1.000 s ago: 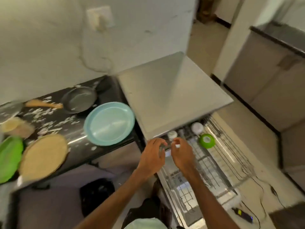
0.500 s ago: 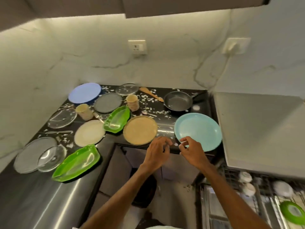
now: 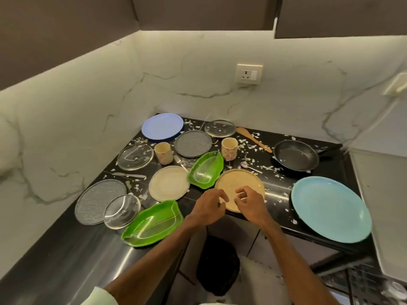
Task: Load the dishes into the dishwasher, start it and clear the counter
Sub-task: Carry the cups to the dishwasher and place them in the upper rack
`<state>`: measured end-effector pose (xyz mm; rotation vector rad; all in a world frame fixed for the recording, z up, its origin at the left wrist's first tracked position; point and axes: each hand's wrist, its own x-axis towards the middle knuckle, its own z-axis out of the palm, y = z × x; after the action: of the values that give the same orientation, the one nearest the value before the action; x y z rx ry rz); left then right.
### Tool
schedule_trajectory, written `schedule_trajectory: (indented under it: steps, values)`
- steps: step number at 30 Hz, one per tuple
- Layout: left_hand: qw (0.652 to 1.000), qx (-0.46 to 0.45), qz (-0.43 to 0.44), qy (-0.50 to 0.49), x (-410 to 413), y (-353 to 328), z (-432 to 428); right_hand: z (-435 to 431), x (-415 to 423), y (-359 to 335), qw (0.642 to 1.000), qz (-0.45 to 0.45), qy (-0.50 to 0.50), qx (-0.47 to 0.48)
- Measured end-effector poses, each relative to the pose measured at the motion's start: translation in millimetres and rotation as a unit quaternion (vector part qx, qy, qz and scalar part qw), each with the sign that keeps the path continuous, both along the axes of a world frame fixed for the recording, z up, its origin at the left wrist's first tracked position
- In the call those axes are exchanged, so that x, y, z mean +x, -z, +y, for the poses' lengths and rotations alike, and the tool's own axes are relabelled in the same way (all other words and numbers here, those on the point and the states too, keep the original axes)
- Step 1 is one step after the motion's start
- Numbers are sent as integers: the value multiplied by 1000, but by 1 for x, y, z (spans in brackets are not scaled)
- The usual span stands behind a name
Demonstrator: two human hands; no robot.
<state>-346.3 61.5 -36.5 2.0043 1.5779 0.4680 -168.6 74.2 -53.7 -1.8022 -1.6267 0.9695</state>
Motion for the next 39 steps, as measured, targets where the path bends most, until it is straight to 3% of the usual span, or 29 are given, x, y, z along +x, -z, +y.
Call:
schedule_trajectory:
  steps: [13,21,28,35,39]
  values:
    - [993,5,18,-113,-54,7,56,100,-25,11,999,-41,-30,9]
    - [975,-23,110,-191,-67,16,138,230,-13,32,991,-130,-28,10]
    - [922,-70,232,-301,-78,20,183,294,-9,79,974,-199,-94,-61]
    - [900,-48,272,-337,-122,28,226,294,-19,88,993,-106,30,49]
    - [885,-113,273,-360,-158,44,264,252,-21,73,989,-69,69,112]
